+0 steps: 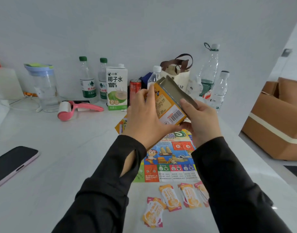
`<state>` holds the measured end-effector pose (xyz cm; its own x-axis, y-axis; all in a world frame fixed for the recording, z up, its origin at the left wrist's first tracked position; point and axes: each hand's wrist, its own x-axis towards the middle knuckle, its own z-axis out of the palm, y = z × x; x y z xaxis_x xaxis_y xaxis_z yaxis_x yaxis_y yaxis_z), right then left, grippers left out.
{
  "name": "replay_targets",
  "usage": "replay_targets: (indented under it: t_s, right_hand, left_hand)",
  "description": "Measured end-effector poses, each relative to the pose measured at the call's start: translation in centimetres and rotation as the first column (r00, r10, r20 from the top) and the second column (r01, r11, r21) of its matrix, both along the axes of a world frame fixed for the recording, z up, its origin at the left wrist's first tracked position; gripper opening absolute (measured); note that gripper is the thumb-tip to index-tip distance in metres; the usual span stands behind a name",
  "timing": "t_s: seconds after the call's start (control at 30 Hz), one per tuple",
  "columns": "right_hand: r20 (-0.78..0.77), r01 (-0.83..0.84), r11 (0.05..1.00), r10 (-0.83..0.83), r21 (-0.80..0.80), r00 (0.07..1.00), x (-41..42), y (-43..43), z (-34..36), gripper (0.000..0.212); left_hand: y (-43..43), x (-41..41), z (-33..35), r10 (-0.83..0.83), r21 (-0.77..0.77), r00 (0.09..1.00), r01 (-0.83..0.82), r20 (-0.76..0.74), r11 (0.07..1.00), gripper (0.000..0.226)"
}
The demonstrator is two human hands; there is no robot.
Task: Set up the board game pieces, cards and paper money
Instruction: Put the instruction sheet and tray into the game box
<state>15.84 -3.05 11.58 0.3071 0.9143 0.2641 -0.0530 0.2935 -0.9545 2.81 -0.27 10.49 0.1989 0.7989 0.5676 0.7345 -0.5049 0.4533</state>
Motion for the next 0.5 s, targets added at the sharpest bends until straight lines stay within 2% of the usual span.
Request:
replay_targets:
  t_s: [0.1,0.27,0.5]
  right_hand:
    - [0.038,-0.007,1.000,0.007,-0.006,0.999,1.0,0.4,0.0,0.014]
    - [0.078,-0.037,0.999,0.036,0.006,0.996,2.5,1.1,0.9,0.010]
    - [0.162,0.010,0.999,-0.017,0.043,0.987,3.0,1.4,0.8,0.009]
  left_hand:
    - [0.4,-0.6,0.2,-0.103,-0.015,0.988,0.105,0.112,0.994,0.105]
    - [0.8,-1.7,0.0,-0.185,-0.017,0.967,0.191,0.172,0.981,0.073]
    - [0.9,-2.1,0.0,-0.171,0.007,0.958,0.174,0.230,0.985,0.065]
